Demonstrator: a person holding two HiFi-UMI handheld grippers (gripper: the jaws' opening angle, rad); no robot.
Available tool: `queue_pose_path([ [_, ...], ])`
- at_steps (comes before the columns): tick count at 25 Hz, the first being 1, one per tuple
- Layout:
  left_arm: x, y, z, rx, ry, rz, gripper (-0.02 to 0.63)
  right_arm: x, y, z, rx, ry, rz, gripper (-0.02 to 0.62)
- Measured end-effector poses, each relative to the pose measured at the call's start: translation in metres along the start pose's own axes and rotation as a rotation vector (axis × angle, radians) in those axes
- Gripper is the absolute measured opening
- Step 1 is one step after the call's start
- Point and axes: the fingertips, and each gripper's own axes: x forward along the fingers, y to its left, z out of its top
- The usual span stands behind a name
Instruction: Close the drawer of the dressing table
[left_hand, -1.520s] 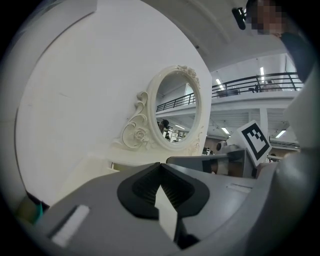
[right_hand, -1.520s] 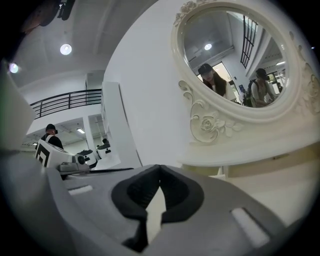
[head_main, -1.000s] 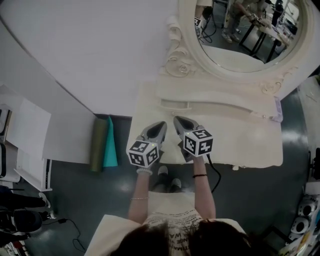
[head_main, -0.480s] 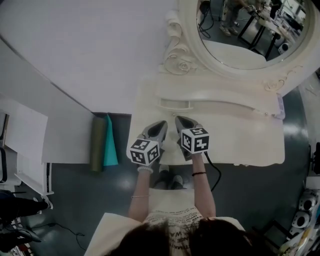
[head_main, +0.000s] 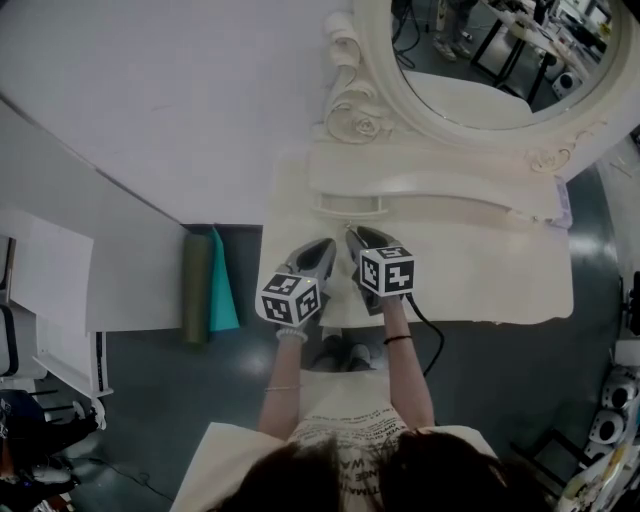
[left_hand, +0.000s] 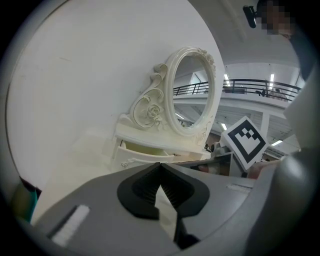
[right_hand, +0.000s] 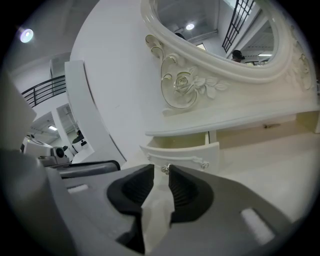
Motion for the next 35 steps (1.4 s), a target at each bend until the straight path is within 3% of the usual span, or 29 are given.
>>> queue_pose_path([
  [10, 0.004, 0.014, -0.008, -0.011, 0.032, -0.015, 0.002, 0.02, -0.005, -0.008, 0.035, 0.029, -0.046, 0.118],
  [27, 0.012, 0.033, -0.007, 0.001, 0.06, -0.043, 0.002, 0.04, -0.015, -0.011, 0.089, 0.064, -0.134, 0.101],
  [35, 0.014, 0.033, -0.011, 0.001, 0.071, -0.058, 0.002, 0.039, -0.015, -0.011, 0.1, 0.065, -0.136, 0.1],
])
